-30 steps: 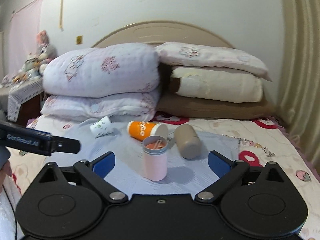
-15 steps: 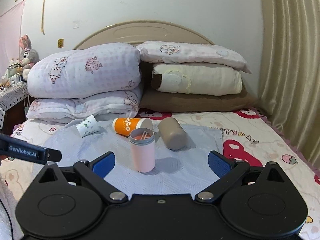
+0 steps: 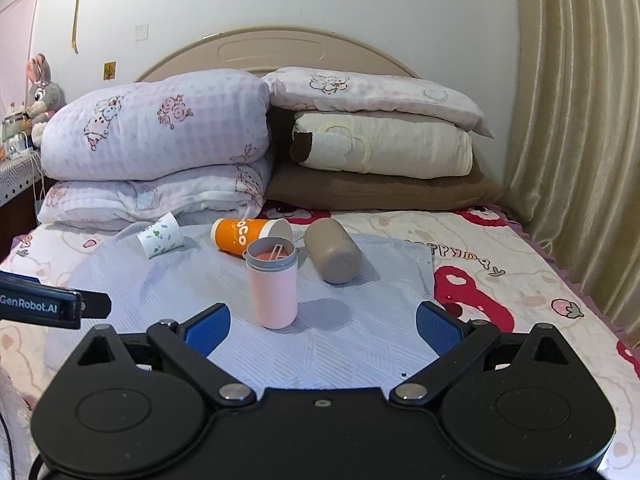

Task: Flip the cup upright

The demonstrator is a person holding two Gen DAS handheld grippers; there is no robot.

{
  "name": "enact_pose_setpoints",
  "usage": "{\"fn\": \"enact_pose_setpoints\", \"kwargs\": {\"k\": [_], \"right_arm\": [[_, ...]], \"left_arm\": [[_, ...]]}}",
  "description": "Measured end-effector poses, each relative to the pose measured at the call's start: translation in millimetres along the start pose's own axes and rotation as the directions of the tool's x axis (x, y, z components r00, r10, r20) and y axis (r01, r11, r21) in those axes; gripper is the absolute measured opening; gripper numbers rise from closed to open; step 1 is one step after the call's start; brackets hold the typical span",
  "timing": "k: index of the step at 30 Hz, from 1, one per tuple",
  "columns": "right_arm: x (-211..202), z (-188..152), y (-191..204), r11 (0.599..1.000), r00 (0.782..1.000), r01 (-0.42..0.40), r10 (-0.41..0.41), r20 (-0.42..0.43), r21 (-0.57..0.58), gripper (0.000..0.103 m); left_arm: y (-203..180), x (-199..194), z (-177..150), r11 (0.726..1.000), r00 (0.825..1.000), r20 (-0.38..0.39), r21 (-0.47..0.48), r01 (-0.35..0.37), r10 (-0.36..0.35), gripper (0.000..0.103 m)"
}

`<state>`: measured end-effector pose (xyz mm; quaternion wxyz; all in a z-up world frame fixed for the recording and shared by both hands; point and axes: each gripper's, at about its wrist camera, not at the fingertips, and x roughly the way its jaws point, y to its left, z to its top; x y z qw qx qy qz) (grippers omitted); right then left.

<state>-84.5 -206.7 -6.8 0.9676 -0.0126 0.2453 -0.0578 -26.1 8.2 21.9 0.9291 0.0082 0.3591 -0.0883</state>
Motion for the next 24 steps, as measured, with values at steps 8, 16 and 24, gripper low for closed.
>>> {"fn": "enact_pose_setpoints", "kwargs": {"k": [8,16,24], "right_arm": [[1.6,0.3,-2.9,1.0,1.0,0.009,-0.009,-0.01,0.016,0.101],[3.9,-0.2,-6.1,1.0,1.0,0.009,-0.008,-0.021,0.023,0.101],[5.8,-0.6,-6.5,1.0,1.0,0.01,-0.009,-0.027,0.025,0.101]], "left_arm": [[-0.4,2.2,-2.1,1.0,1.0,0.003,0.0,-0.022,0.022,0.101],[3.7,4.9,-2.7,0.999,0.999,0.001,-0.006,-0.033,0.033,0.101],[2.2,3.6,-2.9,0.999,0.999,0.0,-0.008,-0.038,0.038,0.101]]}}
